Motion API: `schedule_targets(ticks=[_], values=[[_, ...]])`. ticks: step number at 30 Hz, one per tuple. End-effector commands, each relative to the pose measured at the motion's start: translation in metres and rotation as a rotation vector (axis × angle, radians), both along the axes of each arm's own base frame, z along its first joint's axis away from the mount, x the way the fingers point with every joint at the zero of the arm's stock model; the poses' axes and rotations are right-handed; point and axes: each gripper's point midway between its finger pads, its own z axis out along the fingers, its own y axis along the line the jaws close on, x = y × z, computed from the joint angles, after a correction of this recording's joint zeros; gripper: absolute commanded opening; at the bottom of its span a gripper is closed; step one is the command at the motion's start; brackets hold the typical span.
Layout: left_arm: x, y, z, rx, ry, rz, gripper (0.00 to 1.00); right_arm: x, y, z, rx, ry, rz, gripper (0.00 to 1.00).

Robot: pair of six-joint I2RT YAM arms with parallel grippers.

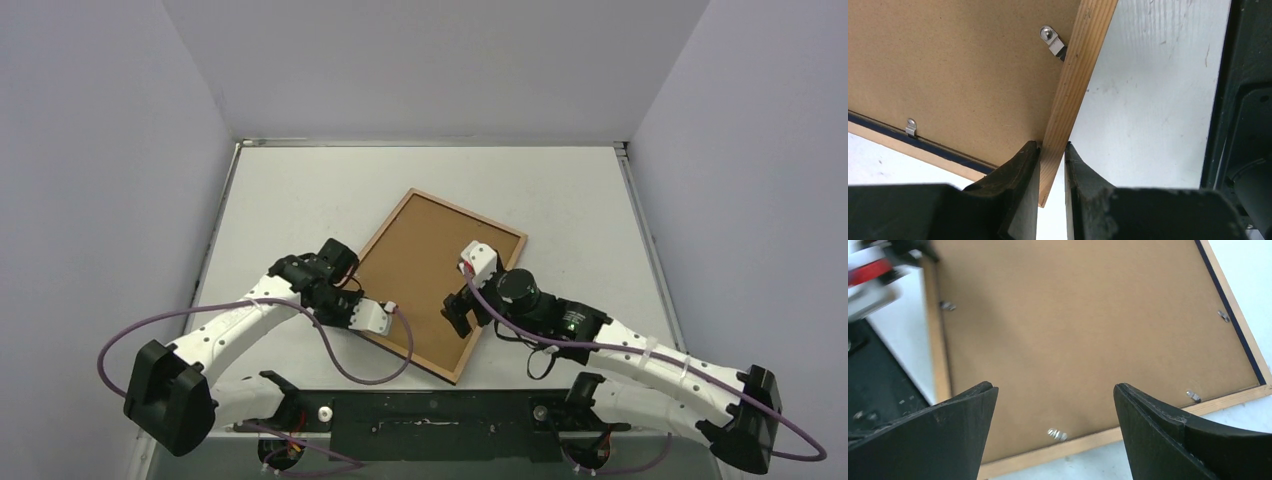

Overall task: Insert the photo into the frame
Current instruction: Turn over the photo frame at the center of the board.

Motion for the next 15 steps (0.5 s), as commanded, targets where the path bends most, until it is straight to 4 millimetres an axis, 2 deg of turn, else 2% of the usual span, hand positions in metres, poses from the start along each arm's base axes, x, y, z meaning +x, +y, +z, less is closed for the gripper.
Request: schedule_targets(ticks=[1,5,9,15], values=[[0.014,0.013,0.032,-0.044,-0.064,0.049,0.0,-0.031,0.021,0.036,0.042,-0.127,0.17,0.9],[0.018,0.028,0.038,-0.04,-0.079,0.074,0.0,-0.064,0.032,0.036,-0.018,-0.149,0.283,0.9],[0.02,0.036,0.044,-0.036,-0.094,0.098,0.0,-0.088,0.04,0.024,-0.132,-0.191,0.401,0.9],[0.021,0.037,0.049,-0.042,-0.101,0.107,0.0,-0.106,0.044,0.013,-0.236,-0.297,0.459,0.9]])
